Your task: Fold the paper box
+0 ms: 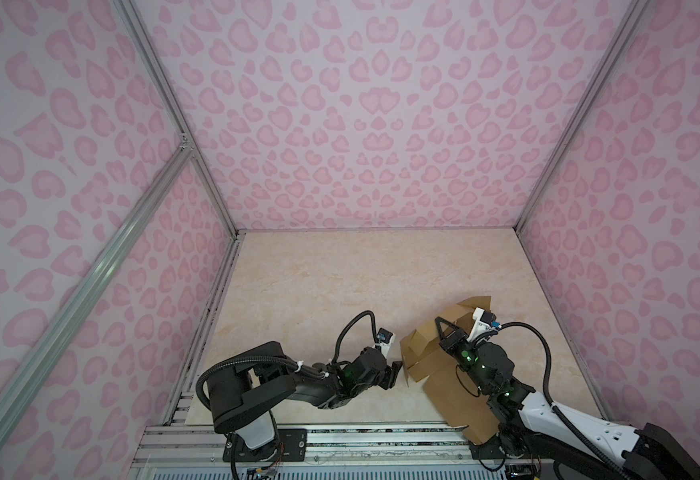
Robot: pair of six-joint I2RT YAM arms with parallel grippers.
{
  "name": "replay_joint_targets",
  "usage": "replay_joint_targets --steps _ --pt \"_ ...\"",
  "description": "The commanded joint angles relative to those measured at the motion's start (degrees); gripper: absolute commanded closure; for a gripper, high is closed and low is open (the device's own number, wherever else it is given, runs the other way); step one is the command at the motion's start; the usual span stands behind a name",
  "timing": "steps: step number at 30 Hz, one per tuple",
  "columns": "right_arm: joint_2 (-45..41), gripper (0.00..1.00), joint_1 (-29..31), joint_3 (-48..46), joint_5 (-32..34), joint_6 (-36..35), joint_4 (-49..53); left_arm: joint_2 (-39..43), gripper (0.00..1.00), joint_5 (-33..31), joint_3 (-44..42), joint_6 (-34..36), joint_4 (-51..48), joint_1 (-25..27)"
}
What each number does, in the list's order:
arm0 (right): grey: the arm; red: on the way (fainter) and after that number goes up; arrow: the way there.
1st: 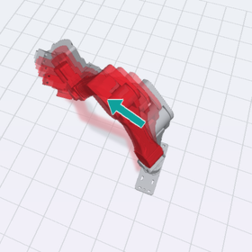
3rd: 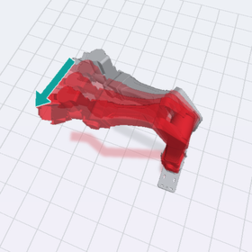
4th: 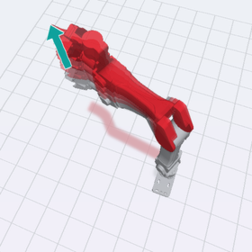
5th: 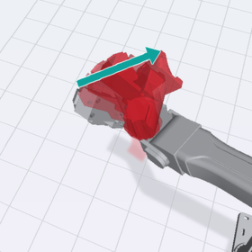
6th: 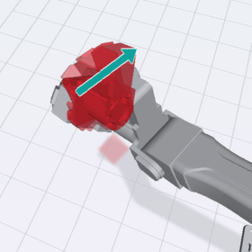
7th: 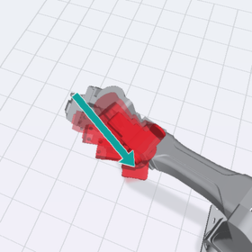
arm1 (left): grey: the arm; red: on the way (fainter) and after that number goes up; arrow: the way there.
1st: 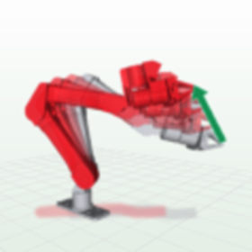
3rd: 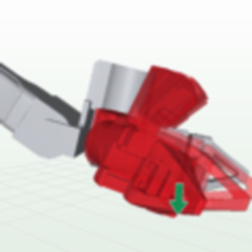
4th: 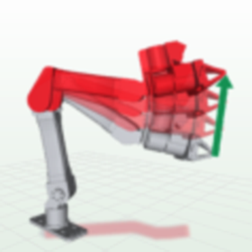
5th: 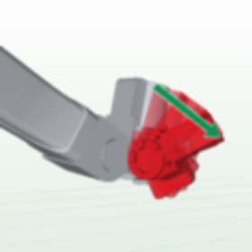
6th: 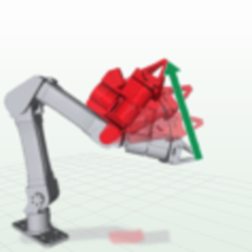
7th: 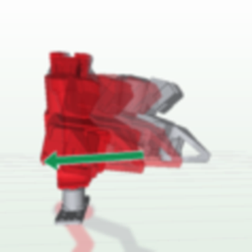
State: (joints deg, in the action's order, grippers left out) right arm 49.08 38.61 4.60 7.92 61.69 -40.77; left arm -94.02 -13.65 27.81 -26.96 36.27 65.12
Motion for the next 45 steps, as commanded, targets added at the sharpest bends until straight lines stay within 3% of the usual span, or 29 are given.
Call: replay_joint_targets --steps 1,16,25,32,38,45 --pt "-0.2 0.93 0.1 -0.6 0.2 -1.3 2.8 -0.5 0.33 1.0 0.3 -1.2 3.5 0.1" --pt "-1.6 0.93 0.1 -2.2 -2.1 -1.7 0.8 -0.5 0.33 1.2 3.2 -3.4 4.8 2.7" --pt "-4.7 0.93 0.1 -3.2 -0.6 -1.9 3.1 -1.7 0.34 0.4 4.4 -9.7 5.1 4.9" --pt "-6.1 0.93 0.0 -2.6 1.1 -2.0 4.2 -0.9 0.33 -2.0 4.5 -9.1 3.4 5.2" --pt "-2.6 0.94 -1.6 1.6 -0.4 -3.1 2.1 6.2 0.33 -2.2 1.5 -7.0 0.1 0.2" --pt "11.6 0.94 -4.0 7.2 -5.1 -1.0 -11.5 12.0 0.32 -0.4 0.8 -3.0 -4.8 -5.2"
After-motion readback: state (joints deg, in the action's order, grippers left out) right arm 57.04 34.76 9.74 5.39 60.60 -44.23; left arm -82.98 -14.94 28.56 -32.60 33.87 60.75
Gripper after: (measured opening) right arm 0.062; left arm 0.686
